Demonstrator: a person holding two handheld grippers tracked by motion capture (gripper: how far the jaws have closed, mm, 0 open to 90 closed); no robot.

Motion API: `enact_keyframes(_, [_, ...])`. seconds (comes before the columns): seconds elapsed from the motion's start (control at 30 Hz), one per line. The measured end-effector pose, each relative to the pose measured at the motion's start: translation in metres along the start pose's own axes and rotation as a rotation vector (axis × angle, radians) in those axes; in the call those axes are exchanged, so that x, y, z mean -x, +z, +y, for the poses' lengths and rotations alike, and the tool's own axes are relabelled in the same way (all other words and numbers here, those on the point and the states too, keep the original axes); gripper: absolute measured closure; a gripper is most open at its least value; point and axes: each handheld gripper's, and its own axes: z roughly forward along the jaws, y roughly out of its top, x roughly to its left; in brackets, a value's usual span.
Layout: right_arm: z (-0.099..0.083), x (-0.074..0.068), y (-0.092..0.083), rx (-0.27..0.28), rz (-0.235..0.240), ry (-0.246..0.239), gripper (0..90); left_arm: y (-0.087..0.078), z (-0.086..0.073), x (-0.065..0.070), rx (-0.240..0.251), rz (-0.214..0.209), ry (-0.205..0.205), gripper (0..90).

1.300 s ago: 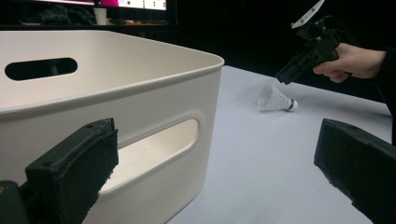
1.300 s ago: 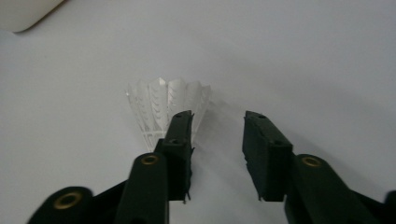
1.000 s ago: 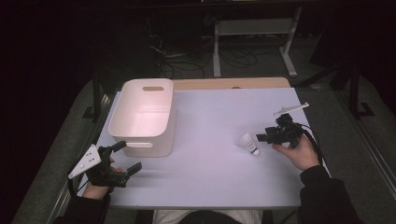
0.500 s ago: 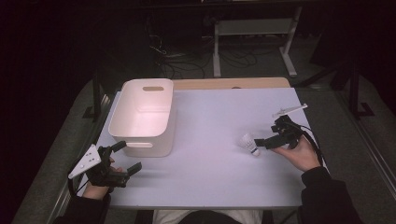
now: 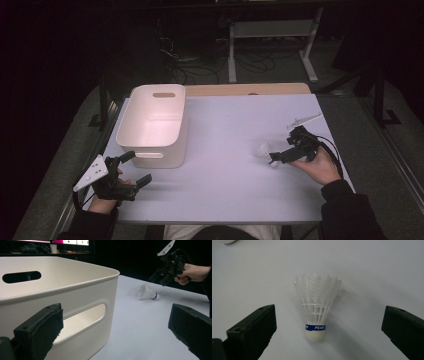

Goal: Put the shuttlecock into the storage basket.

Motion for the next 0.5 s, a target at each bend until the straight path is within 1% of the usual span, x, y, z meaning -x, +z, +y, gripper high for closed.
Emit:
enact_keyframes(0.07, [0.0,0.0,0.001,-0.003,0.002,-0.005,0.0,0.0,0.0,0.0,0.0,-0.001,0.001,0.0])
enact_keyframes(0.1, [-0.002,-0.001,0.004,-0.01,0.012,-0.006,0.0,0.0,0.0,0.0,0.0,-0.001,0.001,0.0])
enact_keyframes(0.3, [-0.005,-0.002,0.009,-0.034,0.018,-0.009,0.0,0.0,0.0,0.0,-0.001,-0.002,0.002,0.0])
enact_keyframes(0.5, [-0.005,-0.003,0.012,-0.044,0.022,-0.02,0.0,0.0,0.0,0.0,-0.001,-0.003,0.003,0.0])
